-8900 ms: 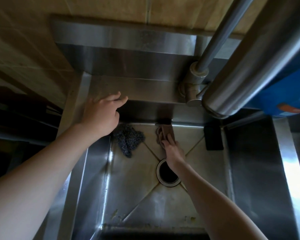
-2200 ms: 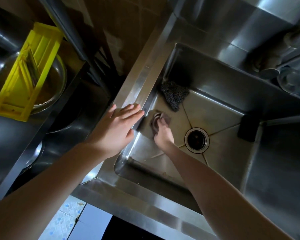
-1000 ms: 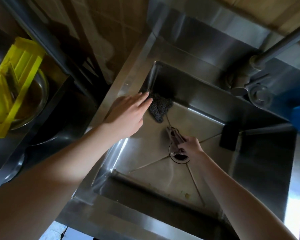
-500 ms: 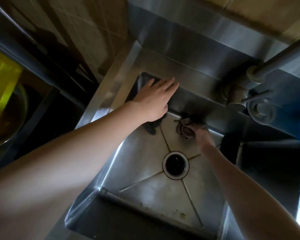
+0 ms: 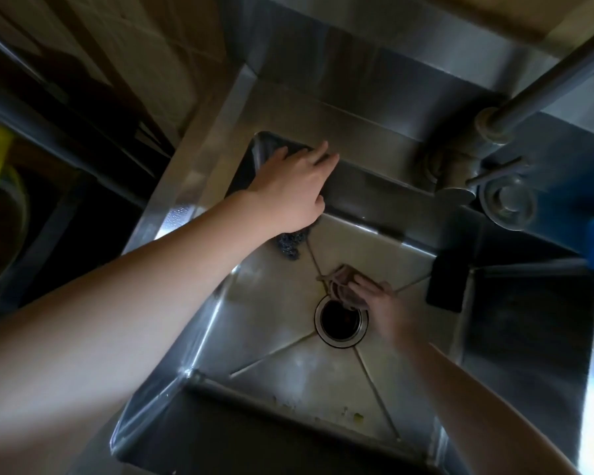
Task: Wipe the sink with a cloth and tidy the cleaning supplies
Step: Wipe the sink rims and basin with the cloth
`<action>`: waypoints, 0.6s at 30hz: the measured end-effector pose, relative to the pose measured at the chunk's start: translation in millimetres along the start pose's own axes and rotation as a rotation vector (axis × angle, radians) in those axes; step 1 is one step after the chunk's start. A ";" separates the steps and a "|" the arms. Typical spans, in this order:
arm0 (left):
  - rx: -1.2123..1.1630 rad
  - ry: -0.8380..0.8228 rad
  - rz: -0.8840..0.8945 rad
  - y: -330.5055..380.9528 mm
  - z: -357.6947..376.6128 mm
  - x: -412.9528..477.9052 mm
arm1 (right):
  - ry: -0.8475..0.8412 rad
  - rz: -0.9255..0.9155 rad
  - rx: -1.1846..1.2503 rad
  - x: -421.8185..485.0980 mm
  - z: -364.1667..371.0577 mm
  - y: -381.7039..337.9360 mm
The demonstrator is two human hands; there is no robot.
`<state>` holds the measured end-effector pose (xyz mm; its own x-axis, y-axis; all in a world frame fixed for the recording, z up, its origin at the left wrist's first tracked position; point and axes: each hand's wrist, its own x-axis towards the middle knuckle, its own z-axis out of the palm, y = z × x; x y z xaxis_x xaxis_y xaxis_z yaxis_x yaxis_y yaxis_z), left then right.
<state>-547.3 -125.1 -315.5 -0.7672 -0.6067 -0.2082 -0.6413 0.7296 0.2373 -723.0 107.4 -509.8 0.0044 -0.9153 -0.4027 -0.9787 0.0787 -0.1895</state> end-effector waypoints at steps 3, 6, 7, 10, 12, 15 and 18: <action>-0.015 -0.003 0.003 -0.8 -0.8 0.8 | 0.082 0.179 0.335 -0.9 -2.2 7.7; -0.016 -0.003 0.008 -2.4 -2.8 1.2 | 0.129 0.371 0.514 17.7 -19.3 13.4; -0.012 0.000 0.008 -2.1 -3.1 1.4 | 0.158 0.412 0.527 26.0 -25.0 14.6; -0.003 0.007 0.006 0.2 -3.6 1.3 | 0.196 0.457 0.548 50.4 -44.6 15.8; 0.000 0.016 -0.004 0.7 -3.8 1.0 | 0.124 0.383 0.484 66.8 -51.5 17.1; 0.002 0.025 -0.006 1.6 -3.7 0.4 | 0.047 0.224 0.330 82.6 -51.5 7.9; 0.020 0.025 0.001 2.1 -3.8 1.0 | 0.054 0.136 0.230 77.3 -42.6 -8.3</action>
<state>-549.5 -125.4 -311.6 -0.7678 -0.6136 -0.1843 -0.6407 0.7361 0.2183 -723.3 19.1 -501.2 -0.1410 -0.9093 -0.3916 -0.8974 0.2845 -0.3373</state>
